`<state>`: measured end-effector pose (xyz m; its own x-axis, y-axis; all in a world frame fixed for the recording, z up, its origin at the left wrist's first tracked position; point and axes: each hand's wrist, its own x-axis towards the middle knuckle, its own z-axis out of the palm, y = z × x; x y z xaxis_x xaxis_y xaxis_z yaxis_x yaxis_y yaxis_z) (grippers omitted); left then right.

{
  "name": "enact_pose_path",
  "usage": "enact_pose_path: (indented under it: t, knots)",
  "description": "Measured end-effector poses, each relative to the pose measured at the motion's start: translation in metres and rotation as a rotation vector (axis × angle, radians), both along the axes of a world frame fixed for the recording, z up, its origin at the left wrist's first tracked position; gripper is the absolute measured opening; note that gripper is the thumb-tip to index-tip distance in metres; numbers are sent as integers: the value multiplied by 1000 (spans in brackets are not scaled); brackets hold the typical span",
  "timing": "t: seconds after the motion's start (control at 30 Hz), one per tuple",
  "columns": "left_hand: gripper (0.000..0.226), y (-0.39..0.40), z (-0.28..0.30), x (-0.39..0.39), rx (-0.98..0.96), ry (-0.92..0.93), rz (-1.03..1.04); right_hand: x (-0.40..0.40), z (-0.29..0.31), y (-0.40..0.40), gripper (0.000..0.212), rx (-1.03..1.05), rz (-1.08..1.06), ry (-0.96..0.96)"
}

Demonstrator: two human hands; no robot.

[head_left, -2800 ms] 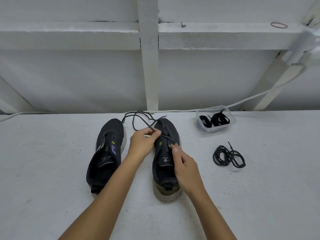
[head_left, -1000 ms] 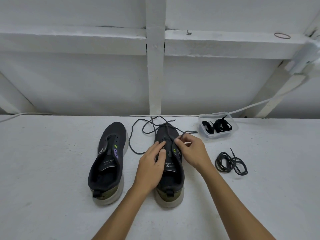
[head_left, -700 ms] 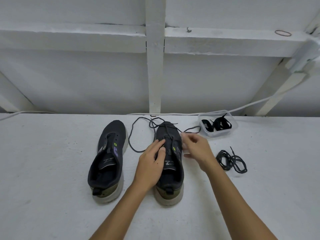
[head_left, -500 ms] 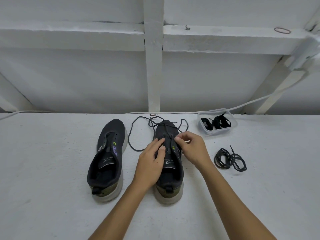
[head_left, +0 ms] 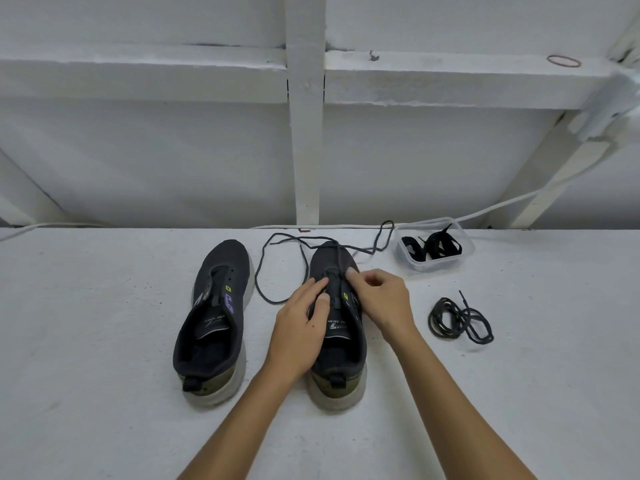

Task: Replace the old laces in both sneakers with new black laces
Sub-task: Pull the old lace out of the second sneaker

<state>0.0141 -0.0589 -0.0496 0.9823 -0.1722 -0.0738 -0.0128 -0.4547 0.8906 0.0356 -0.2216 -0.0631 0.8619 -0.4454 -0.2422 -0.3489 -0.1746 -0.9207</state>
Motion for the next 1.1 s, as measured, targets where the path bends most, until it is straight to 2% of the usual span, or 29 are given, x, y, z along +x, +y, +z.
enact_pose_path:
  t: [0.07,0.17,0.3,0.37,0.47,0.5,0.53,0.6,0.67,0.7,0.8,0.83,0.97,1.03,1.1]
  knots:
    - [38,0,0,0,-4,1,2,3,3,1,21,6,42,-65]
    - [38,0,0,0,0,1,-1,4,10,-5,23,15,135,-39]
    - [38,-1,-1,0,11,1,1,2,10,-12,10,-182,239,-96]
    - [38,-1,-1,0,17,-1,-4,1,10,-9,13,-90,112,-191]
    - [39,0,-1,0,27,8,-16,0,18,-8,14,232,-291,-301]
    - [39,0,-1,0,25,12,-15,-2,18,-10,16,266,-358,-293]
    - [39,0,-1,0,21,14,-13,-4,17,-13,21,253,-337,-257]
    - [38,0,-1,0,13,13,-7,-8,12,-13,23,190,-113,-142]
    - [38,0,-1,0,14,8,-1,-10,2,-9,17,146,75,-78]
    - [38,0,-1,1,18,5,-1,-10,-1,-7,13,111,102,-90]
    - [38,0,0,1,14,5,1,-4,-5,-4,12,-11,84,-122]
    - [38,0,0,0,8,4,3,-2,-3,-3,14,15,44,-136]
    - [38,0,1,0,-5,11,11,5,9,1,20,489,-343,-137]
    - [38,0,1,0,-7,10,11,4,11,3,25,473,-290,-115]
    - [38,1,1,1,-9,11,9,0,9,4,28,287,-62,-78]
